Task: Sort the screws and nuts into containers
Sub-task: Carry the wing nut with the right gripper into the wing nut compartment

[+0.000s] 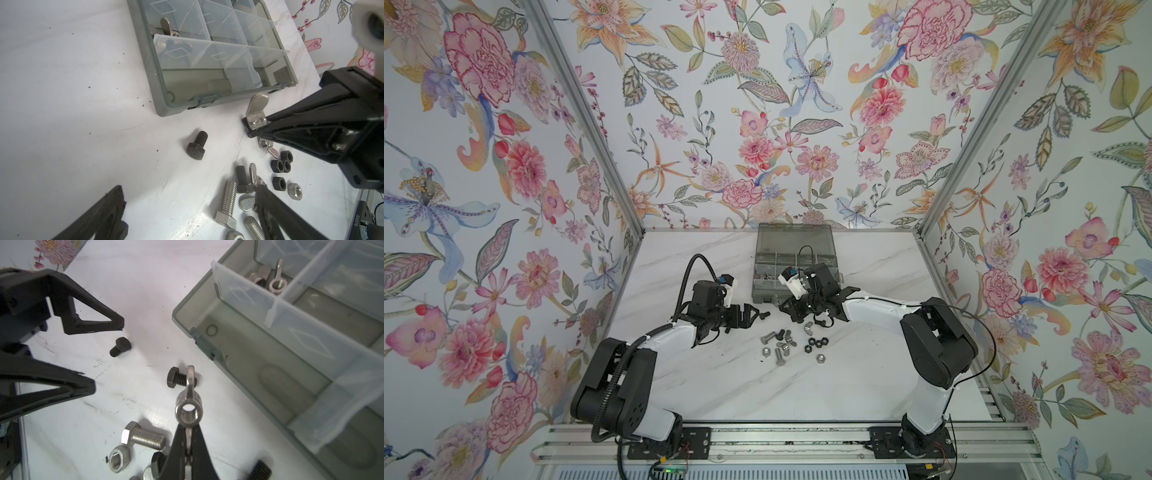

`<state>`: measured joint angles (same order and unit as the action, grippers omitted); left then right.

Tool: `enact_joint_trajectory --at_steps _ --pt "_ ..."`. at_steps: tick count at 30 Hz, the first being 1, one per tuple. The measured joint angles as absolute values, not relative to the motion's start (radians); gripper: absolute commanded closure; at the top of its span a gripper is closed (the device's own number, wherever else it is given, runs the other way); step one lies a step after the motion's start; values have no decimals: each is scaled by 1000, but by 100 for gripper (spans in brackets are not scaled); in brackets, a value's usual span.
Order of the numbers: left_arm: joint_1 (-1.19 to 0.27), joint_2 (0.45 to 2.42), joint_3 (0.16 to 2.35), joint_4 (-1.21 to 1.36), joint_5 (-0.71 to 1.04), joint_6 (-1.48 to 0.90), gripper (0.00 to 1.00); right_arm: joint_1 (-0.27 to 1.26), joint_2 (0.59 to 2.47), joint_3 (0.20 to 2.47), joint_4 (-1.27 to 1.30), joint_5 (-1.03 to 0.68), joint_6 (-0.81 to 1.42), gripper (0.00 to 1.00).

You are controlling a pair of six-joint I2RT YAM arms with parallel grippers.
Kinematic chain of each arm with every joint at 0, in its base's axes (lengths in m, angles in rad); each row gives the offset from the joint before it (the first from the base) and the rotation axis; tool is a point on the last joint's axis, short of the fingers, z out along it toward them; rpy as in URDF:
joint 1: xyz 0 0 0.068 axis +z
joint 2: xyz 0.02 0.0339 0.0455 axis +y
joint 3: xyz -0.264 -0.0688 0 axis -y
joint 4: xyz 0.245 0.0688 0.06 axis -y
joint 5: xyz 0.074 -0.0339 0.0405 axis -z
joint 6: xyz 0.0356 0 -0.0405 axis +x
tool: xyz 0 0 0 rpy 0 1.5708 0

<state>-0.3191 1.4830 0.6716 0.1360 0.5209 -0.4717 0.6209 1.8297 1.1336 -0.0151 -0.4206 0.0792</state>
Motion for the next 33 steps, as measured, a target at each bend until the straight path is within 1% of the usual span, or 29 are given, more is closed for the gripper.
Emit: enact_joint_trajectory --at_steps 5,8,15,20,28,30,33 --pt "-319 1483 665 137 521 -472 1 593 1827 1202 -22 -440 67 98" --pt "-319 1483 663 136 521 -472 1 585 1857 1299 -35 -438 52 98" --pt "-319 1483 663 136 521 -472 1 585 2000 1536 -53 -422 30 98" --pt "-319 1483 663 136 521 -472 1 586 2121 1662 -98 -351 23 97" --pt "-319 1483 663 136 521 -472 1 588 2232 1737 -142 -295 22 94" --pt "-319 1483 663 136 521 -472 1 589 2245 1746 -154 -294 22 92" --pt "-316 1483 663 136 521 -472 1 590 2247 1748 -171 -294 22 86"
